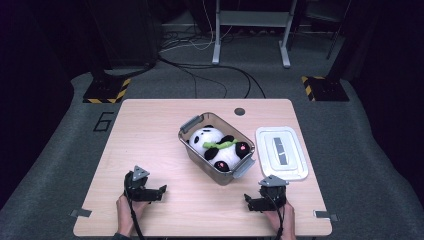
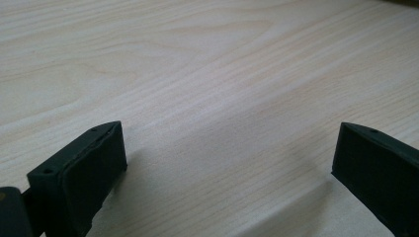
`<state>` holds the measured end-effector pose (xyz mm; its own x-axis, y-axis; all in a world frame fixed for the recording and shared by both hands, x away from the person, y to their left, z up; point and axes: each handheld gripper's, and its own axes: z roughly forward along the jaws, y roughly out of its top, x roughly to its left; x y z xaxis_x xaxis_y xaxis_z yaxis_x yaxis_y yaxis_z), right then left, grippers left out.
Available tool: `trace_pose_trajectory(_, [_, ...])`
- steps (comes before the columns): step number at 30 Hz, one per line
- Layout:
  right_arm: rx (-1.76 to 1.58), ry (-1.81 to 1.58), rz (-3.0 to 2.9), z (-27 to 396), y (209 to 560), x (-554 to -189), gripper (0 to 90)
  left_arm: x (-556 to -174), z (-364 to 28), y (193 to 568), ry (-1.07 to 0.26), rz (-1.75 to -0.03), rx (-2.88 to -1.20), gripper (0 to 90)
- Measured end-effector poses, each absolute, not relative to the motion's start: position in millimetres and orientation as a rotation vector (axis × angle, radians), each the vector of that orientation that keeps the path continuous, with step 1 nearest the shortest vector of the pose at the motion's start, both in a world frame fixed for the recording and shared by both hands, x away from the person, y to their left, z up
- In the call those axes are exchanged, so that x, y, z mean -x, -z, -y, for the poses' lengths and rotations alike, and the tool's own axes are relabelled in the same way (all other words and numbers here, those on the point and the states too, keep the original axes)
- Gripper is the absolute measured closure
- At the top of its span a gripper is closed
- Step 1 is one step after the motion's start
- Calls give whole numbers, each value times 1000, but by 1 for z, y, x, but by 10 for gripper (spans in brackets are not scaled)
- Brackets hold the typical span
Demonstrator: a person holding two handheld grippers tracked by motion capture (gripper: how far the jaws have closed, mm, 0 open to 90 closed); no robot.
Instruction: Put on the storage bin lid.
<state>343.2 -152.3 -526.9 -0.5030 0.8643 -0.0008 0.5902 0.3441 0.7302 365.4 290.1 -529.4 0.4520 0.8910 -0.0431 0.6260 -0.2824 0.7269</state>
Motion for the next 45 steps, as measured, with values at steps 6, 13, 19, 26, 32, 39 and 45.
trace_pose_trajectory(6, [-1316, -960, -2142, 172, 510, -355, 0, -367, -286, 531, -538, -1273, -2046, 0])
trace_pose_trajectory(13, [-1342, -939, -2083, 193, 497, -384, 0, -366, -283, 531, -533, -1257, -2054, 0])
trace_pose_trajectory(19, [-1376, -887, -2082, 210, 495, -418, 0, -366, -284, 530, -532, -1253, -2069, 0])
trace_pose_trajectory(26, [-1504, -877, -2050, 230, 496, -461, 37, -366, -283, 530, -534, -1256, -2066, 0])
trace_pose_trajectory(32, [-1608, -835, -1997, 238, 502, -483, 347, -366, -283, 530, -537, -1256, -2065, 0])
trace_pose_trajectory(39, [-1582, -820, -2004, 236, 505, -485, 522, -366, -283, 530, -539, -1254, -2063, 0])
trace_pose_trajectory(45, [-1594, -841, -1972, 238, 506, -484, 640, -366, -283, 531, -548, -1258, -2056, 0])
